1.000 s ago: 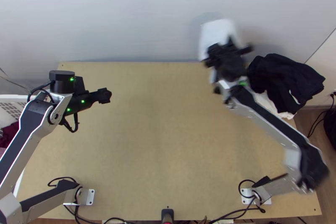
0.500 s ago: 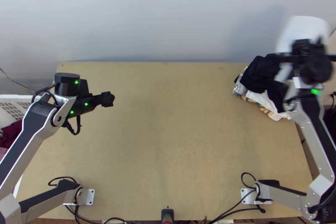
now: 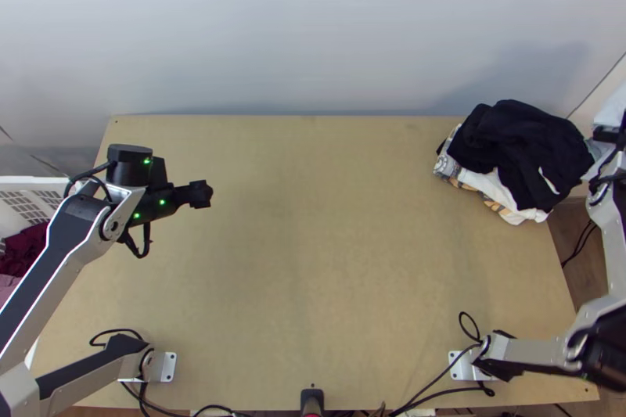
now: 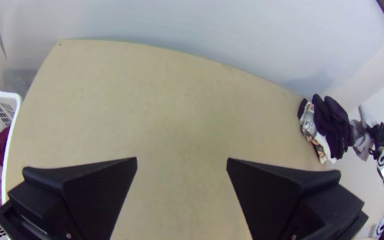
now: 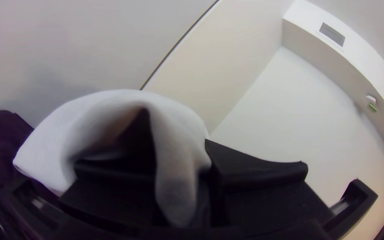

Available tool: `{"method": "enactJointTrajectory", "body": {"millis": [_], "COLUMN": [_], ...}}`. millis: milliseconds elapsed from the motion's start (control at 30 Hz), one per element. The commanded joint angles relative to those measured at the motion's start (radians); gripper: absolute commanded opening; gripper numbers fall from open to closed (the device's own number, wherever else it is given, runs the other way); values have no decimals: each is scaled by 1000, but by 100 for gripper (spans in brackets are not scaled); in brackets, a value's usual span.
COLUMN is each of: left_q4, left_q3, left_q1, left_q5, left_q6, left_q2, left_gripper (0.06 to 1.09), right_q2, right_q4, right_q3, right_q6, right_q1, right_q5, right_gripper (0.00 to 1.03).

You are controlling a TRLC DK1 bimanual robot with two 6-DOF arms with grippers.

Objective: Fold the t-shirt

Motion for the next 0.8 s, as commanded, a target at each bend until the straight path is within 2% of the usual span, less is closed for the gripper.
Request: {"method": "enactJointTrajectory", "body": {"millis": [0,167,367,567,667,767], "left_q4": [-1,-9,-15,-21,-18,-18], "left_q3": [-27,-47,-46,-55,-55,-50], "left_q1": [53,127,178,182,181,178], "left_q5": [-1,0,0,0,0,0], "left_q6": [23,67,90,90,90,86], "left_q2": [-22,-42,-51,-57,-54,-51], "left_gripper": [104,104,104,104,104,104], "right_q2": [173,251,306,315,340,337], "right_q4": [46,64,64,64,66,64], "right_q3": [15,87,157,107,53,8], "right_q6": [62,85,104,127,131,192], "right_q1": [26,223,385,405,364,318], "right_q5": [16,139,220,230,230,230], "right_gripper": [3,3,3,3,3,4]}}
